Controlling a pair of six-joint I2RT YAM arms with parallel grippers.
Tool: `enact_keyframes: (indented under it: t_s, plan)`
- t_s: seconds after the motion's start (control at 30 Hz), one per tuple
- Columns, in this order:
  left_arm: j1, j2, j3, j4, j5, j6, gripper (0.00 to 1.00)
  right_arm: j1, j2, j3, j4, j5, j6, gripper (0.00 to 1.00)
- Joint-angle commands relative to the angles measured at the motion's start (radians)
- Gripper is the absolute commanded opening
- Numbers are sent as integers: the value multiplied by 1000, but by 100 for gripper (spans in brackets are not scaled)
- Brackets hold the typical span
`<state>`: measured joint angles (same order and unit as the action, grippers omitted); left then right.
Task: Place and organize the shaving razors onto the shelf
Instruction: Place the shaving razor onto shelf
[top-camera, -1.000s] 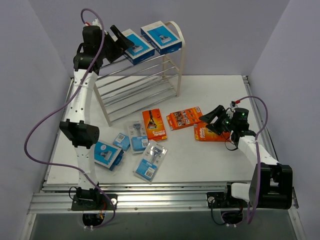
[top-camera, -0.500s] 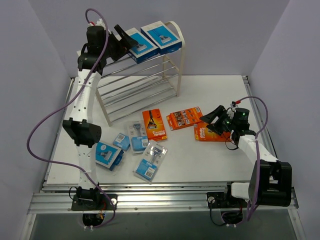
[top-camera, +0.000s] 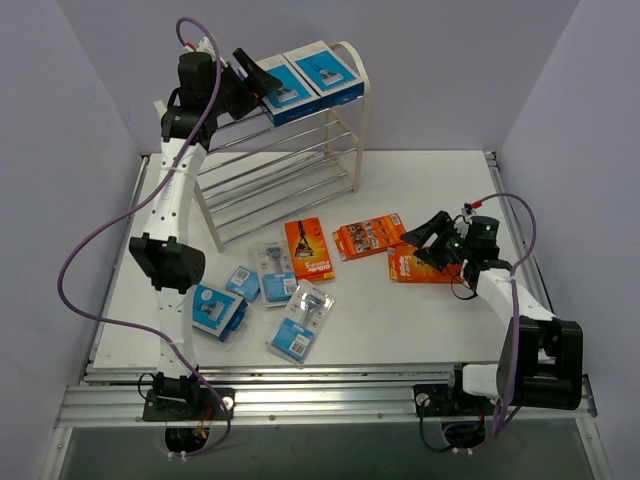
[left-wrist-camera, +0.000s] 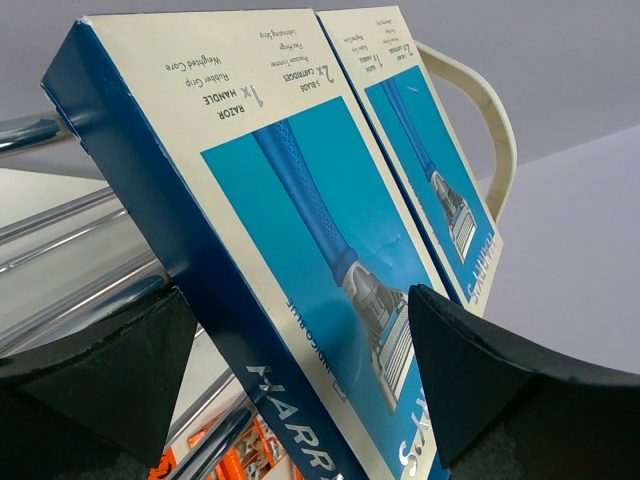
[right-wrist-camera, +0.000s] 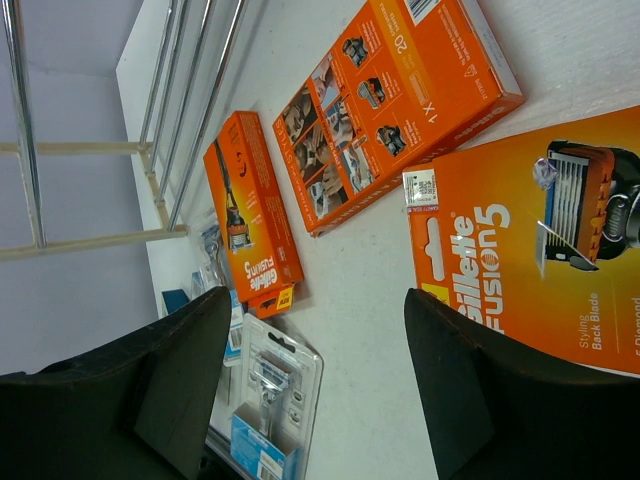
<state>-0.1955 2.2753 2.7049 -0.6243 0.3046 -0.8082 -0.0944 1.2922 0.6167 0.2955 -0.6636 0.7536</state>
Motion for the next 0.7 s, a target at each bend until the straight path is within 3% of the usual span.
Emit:
enact_keyframes:
  t_s: [0.0,0.67]
  plan:
    - [4,16,23,61,8,-8,94,-10,-1,3,27,-28,-22,65]
    - [51,-122,-42,-54,-7,61,94,-8,-59,-12,-4,-17,-16,66]
